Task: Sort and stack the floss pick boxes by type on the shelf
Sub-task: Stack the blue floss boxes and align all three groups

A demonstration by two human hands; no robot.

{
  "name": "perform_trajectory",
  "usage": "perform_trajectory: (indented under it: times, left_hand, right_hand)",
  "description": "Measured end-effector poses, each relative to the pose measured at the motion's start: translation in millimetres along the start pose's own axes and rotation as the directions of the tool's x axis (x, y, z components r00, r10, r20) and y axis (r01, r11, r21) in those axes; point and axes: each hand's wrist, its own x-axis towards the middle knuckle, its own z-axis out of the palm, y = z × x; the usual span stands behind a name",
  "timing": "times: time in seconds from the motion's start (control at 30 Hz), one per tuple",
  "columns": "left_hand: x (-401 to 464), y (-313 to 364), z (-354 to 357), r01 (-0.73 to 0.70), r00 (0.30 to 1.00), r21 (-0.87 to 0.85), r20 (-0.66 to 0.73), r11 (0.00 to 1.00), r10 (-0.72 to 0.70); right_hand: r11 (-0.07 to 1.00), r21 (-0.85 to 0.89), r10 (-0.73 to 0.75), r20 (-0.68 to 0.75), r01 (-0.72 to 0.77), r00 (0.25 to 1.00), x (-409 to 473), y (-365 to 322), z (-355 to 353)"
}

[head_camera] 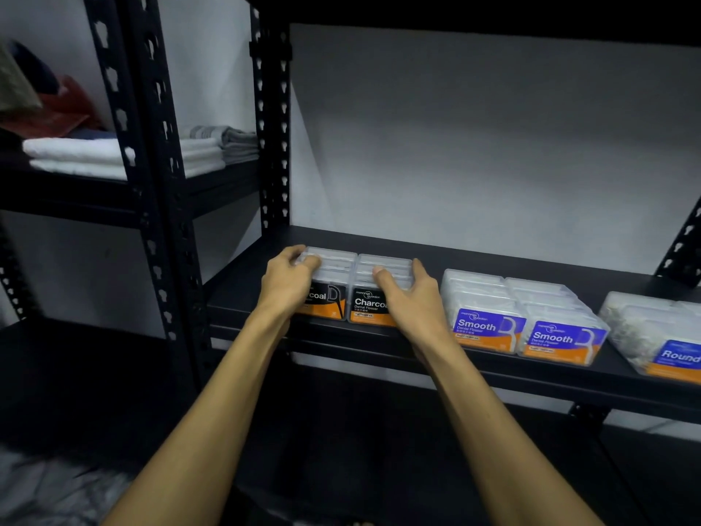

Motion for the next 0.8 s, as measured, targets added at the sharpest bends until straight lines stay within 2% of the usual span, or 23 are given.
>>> perform_trajectory:
  times: [0.33,0.47,0.63,0.73,0.8]
  left_hand:
    - [-11,6,-5,-0.042,0.999,0.067,0.012,0.997,0.041]
    - [-16,12,-8,-0.127,0.991,0.260,0.003,0.957,0.131]
    - [-18,19,-15,-0.211,0.973,0.358,-0.016,0.910,0.232]
    - [-12,30,-28,-0.316,0.948,0.362,0.094,0.877,0.303]
    - [-5,37,-40,-0.398,0.912,0.369,0.260,0.840,0.317]
  right_hand:
    - [0.999,-0.028,-0.022,-0.019,0.021,1.000,-11,-7,-1]
    - [0.978,-0.194,-0.073,-0.001,0.072,0.997,-15,-16,-8]
    - [0.895,-0.404,-0.198,0.023,0.190,0.980,-14,-31,-14]
    - [0.792,-0.504,-0.317,0.143,0.344,0.938,-9,-51,-31]
    - [0.751,-0.526,-0.262,0.318,0.399,0.911,1,-67,-42]
